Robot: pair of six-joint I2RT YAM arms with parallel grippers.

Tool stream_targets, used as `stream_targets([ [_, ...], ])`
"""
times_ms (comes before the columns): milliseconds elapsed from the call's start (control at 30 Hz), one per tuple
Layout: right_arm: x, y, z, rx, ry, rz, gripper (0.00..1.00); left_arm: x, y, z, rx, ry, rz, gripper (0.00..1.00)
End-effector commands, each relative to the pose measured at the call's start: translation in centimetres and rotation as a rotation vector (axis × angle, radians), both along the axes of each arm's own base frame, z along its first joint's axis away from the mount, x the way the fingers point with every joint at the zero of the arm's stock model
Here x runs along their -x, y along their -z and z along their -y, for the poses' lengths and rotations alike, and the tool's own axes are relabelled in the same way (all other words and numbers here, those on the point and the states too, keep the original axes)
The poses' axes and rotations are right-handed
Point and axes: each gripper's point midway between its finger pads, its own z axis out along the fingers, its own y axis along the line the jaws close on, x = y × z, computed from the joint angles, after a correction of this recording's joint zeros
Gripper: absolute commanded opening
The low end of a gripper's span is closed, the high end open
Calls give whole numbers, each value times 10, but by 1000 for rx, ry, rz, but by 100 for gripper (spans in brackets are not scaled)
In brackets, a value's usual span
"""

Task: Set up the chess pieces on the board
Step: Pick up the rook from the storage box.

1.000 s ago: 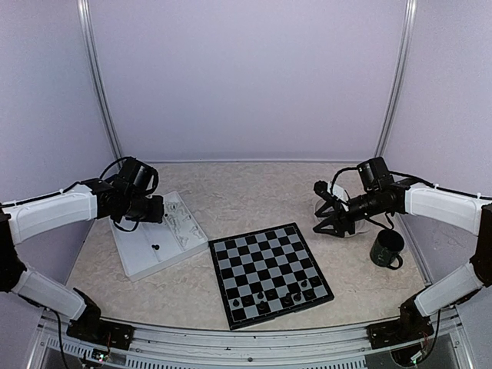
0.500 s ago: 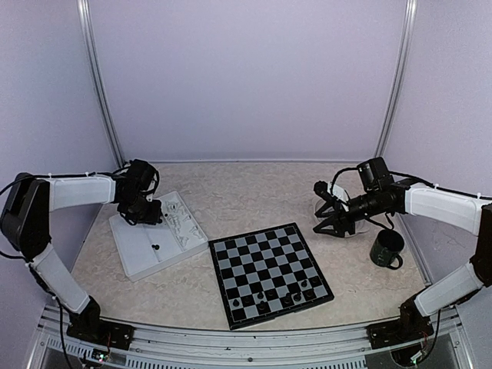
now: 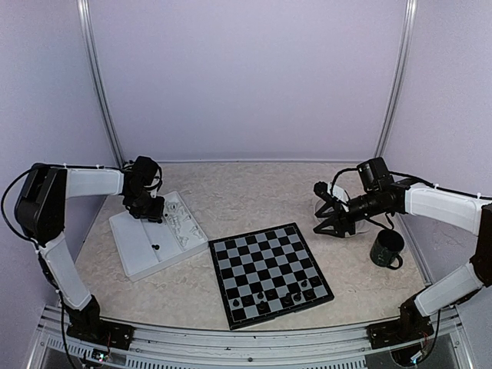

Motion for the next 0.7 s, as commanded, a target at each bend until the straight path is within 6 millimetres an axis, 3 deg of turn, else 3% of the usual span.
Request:
stream_targets([
  [0,1,3,1,4,-6,-17,56,-10,2,2,8,22,-1,29],
  [667,2,6,1,5,-14,-32,56,-26,18,7,36,49,-4,27],
])
